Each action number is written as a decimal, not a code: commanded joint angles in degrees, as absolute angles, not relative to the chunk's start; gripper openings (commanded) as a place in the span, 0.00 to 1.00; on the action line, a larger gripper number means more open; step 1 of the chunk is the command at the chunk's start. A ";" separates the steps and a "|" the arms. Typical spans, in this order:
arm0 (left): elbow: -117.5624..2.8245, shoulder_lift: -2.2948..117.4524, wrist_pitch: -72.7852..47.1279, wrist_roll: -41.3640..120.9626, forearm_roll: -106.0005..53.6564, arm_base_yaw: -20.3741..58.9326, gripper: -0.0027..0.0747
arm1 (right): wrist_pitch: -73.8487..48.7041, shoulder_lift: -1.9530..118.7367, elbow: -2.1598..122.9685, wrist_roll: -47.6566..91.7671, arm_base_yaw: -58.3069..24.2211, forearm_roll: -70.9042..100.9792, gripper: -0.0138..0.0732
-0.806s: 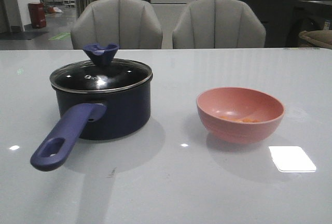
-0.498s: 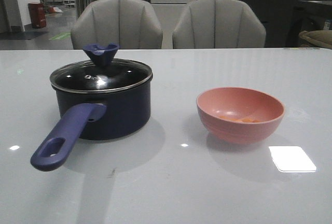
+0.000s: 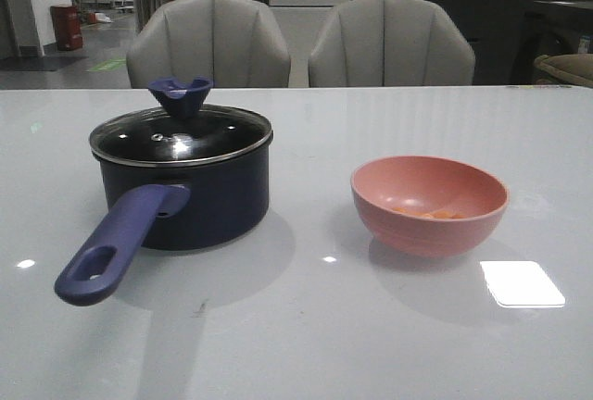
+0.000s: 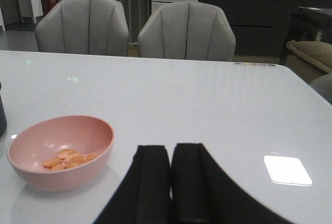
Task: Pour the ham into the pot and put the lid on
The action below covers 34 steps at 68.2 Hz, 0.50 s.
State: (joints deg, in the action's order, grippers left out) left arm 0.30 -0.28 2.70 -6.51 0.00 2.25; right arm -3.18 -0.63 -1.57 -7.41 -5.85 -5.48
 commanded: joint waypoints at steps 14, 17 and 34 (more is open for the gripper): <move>1.41 -1.27 7.73 -6.81 0.00 2.22 0.18 | 1.46 -1.73 -1.22 -6.83 -5.43 -5.40 0.34; 1.41 -1.27 8.24 -6.81 0.00 2.22 0.18 | 1.46 -1.73 -1.22 -6.83 -5.43 -5.40 0.34; -4.27 -0.95 9.13 -6.81 0.00 2.22 0.18 | 1.46 -1.73 -1.22 -6.83 -5.43 -5.40 0.34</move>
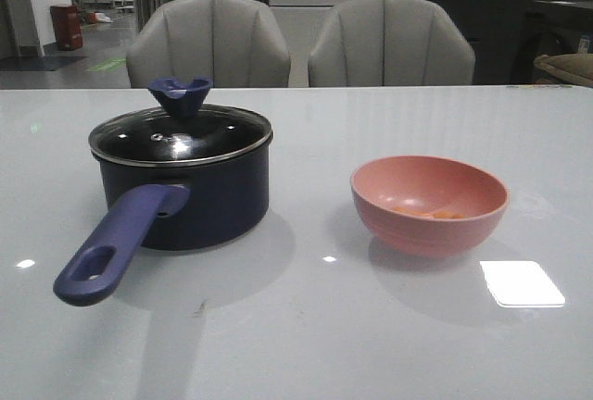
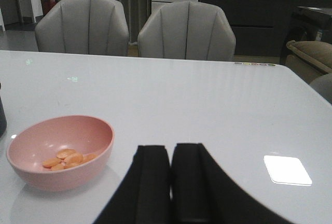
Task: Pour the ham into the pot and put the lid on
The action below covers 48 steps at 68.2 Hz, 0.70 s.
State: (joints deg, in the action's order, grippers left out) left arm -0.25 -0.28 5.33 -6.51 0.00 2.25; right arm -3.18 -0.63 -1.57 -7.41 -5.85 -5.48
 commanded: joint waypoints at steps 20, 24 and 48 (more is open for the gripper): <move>-20.82 7.76 -12.41 -6.81 0.00 2.22 0.18 | 1.46 -1.73 -1.22 -6.83 -5.43 -5.40 0.34; -22.89 9.85 -15.69 -6.81 0.00 2.22 0.18 | 1.46 -1.73 -1.22 -6.83 -5.43 -5.40 0.34; -23.59 15.32 -17.10 -6.81 0.00 2.22 0.18 | 1.46 -1.73 -1.22 -6.83 -5.43 -5.40 0.34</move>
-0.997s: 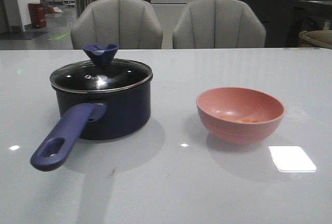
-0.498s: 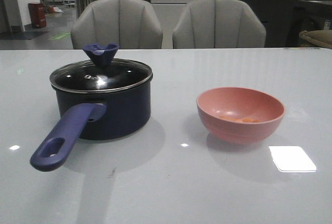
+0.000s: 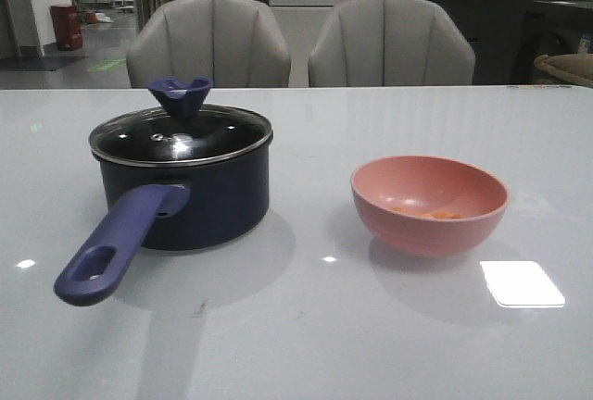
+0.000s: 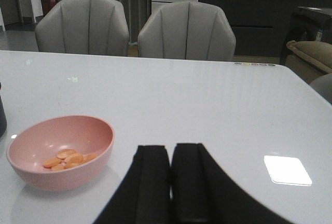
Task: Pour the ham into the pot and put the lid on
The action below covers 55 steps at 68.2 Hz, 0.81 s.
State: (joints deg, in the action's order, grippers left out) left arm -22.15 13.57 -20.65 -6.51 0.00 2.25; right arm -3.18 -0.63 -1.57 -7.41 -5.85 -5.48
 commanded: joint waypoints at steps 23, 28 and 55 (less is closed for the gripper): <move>-23.73 17.65 -18.10 -6.81 0.77 2.22 0.47 | 1.46 -1.73 -1.22 -6.83 -5.43 -5.40 0.34; -23.73 17.88 -18.31 -6.81 0.77 2.22 0.66 | 1.46 -1.73 -1.22 -6.83 -5.43 -5.40 0.34; -33.74 30.91 -27.58 -6.81 0.82 2.22 0.88 | 1.46 -1.73 -1.22 -6.83 -5.43 -5.40 0.34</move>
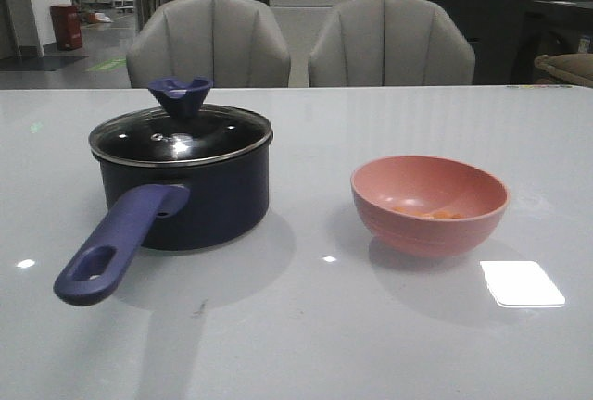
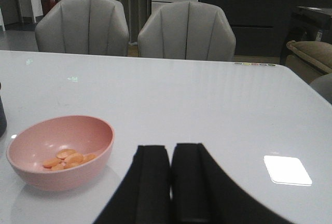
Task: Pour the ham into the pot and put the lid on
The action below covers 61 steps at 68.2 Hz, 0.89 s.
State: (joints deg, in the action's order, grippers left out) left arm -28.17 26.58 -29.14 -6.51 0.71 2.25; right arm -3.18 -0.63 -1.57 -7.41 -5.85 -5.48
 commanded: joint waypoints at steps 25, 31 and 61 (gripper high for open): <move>-58.42 57.06 -43.37 -6.81 0.00 2.49 0.88 | 1.46 -1.73 -1.22 -6.83 -5.43 -5.40 0.34; -62.94 63.32 -45.00 -6.81 0.00 3.96 0.88 | 1.46 -1.73 -1.22 -6.83 -5.43 -5.40 0.34; -83.04 89.67 -49.83 -10.35 0.41 21.01 0.88 | 1.46 -1.73 -1.22 -6.83 -5.43 -5.40 0.34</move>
State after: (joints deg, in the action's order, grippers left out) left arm -77.93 88.05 -51.30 -8.52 0.59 18.32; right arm -3.18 -0.63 -1.57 -7.41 -5.85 -5.48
